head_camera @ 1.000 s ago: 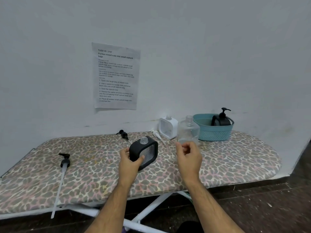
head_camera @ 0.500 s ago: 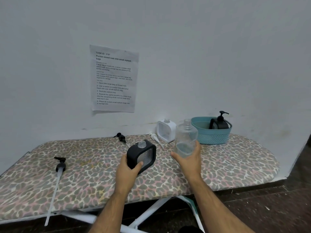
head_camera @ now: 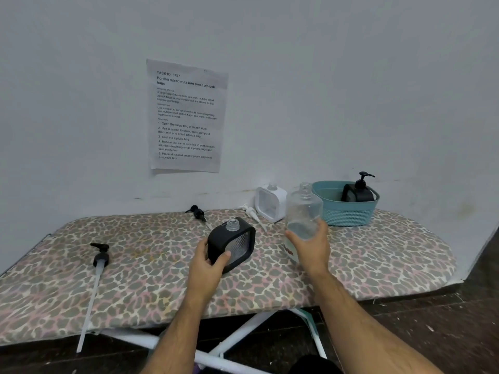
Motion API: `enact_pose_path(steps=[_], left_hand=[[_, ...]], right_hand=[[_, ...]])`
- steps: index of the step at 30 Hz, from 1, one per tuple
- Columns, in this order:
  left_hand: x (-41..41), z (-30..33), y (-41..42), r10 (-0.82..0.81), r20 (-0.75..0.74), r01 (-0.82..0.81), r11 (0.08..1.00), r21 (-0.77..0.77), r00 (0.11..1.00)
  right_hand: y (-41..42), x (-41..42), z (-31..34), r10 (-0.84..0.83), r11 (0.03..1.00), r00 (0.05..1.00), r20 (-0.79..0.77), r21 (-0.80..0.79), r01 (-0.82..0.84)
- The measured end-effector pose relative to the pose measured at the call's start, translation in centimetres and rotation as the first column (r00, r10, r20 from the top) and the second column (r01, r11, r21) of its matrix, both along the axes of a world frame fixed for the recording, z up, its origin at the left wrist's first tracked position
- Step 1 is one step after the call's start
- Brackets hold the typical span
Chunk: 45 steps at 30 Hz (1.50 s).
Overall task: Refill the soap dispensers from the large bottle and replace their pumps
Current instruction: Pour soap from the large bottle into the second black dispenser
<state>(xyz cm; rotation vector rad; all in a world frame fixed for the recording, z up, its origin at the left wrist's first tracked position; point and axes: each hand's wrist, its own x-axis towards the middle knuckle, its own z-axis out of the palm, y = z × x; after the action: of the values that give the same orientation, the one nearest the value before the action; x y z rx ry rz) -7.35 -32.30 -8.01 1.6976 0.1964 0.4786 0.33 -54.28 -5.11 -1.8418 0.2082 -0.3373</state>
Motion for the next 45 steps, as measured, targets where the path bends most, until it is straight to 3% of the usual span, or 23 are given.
enact_pose_path(steps=[8, 17, 45], left_hand=[[-0.3, 0.2, 0.2, -0.039, 0.031, 0.042, 0.995, -0.087, 0.999], [-0.7, 0.1, 0.3, -0.062, 0.039, 0.065, 0.995, -0.079, 0.997], [-0.7, -0.1, 0.6, -0.084, 0.055, 0.089, 0.992, -0.094, 0.995]], right_hand=[[-0.4, -1.2, 1.6, 0.144, 0.986, 0.986, 0.079, -0.099, -0.136], [-0.2, -3.5, 3.9, 0.42, 0.856, 0.908, 0.014, -0.34, -0.39], [-0.3, -6.9, 3.9, 0.475, 0.611, 0.876, -0.081, -0.686, -0.394]])
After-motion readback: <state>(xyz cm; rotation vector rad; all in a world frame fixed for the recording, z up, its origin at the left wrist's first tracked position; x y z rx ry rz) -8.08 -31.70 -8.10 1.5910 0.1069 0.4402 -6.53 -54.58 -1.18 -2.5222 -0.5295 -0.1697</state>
